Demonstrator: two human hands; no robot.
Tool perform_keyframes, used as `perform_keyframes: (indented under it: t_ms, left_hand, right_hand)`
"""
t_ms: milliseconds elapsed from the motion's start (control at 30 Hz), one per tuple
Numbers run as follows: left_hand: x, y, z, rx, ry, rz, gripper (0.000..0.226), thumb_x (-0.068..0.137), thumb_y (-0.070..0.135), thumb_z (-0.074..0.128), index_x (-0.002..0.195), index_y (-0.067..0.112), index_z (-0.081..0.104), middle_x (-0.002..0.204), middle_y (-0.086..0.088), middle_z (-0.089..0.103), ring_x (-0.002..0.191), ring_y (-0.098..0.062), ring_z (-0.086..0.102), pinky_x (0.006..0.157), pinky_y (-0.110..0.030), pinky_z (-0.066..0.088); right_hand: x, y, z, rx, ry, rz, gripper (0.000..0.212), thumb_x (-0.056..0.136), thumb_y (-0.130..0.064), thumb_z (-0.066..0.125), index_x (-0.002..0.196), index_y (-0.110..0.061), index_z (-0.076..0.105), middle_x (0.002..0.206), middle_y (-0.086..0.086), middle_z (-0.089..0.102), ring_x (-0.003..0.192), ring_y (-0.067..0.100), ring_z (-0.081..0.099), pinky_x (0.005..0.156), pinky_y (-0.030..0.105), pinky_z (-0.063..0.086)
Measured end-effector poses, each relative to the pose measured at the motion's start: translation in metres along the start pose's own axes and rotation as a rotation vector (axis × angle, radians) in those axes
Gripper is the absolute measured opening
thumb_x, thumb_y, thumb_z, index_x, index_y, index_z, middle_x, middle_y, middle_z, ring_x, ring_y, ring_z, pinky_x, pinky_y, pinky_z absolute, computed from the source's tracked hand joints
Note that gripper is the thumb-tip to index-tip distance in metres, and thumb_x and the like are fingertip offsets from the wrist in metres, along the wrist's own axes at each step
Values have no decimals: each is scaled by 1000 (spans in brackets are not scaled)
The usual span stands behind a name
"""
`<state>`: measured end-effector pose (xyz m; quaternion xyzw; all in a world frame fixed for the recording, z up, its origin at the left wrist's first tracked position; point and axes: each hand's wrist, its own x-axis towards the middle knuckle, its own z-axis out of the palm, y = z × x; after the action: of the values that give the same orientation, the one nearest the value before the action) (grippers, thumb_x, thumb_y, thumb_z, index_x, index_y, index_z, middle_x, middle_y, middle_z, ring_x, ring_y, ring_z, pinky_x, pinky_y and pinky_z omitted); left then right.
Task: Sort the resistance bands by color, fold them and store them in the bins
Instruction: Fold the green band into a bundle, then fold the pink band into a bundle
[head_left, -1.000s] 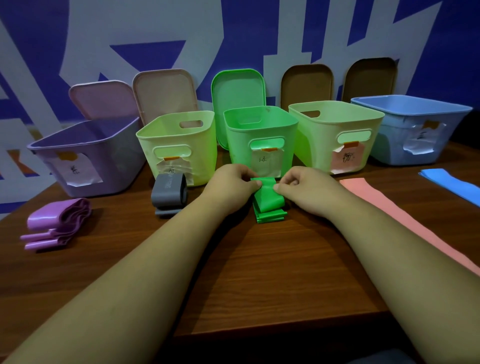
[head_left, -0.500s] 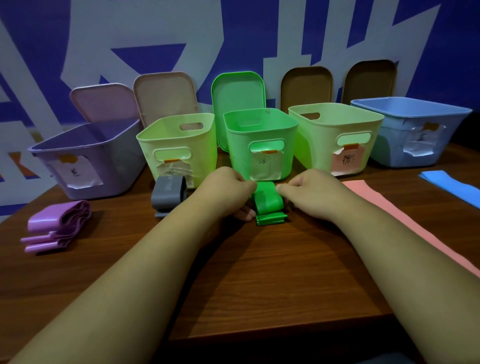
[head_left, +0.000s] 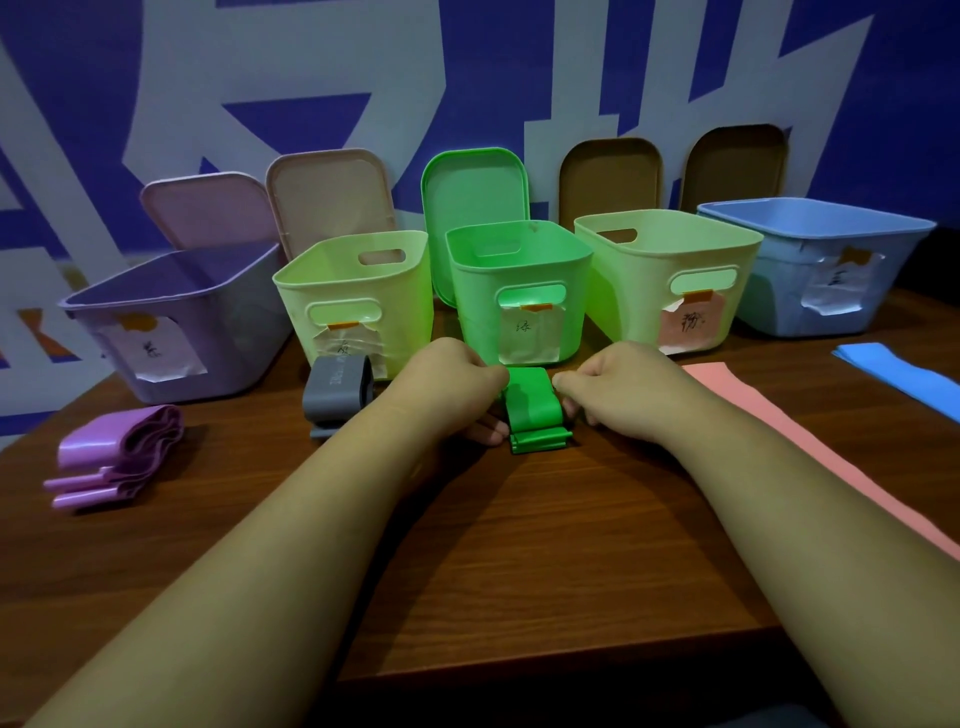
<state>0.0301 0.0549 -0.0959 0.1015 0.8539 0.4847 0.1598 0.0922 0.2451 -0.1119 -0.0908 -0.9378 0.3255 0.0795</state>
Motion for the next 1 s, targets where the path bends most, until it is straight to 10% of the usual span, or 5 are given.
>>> perform_keyframes:
  t_ms: [433,767,1000]
  left_hand:
    - [-20,4,5,540,349,378,20,99,32,54,87,23,66,83,1,69,80,-21,66,71,-39,58]
    - [-19,79,95,805,11,534,20,101,32,59,108,21,74,102,-2,70,92,-21,65,81,-39,60]
    - [20,89,176,931,87,429,53,106,50,51,142,10,52,135,-13,58,116,-32,64,92,-46,55]
  right_hand:
    - [-18,-7,-33,-132,-151,-20,40,105,-44,56,79,-27,82,76,-6,78,83,19,74,78,33,56]
    - [-27,78,-128,-296,38,45,37,103,-43,59,77,-27,81,75,-10,77,80,9,72,85,39,60]
    - [-14,129,-128,-212,101,-12,13,97,-39,66,94,-35,78,93,-14,75,90,7,68,88,39,60]
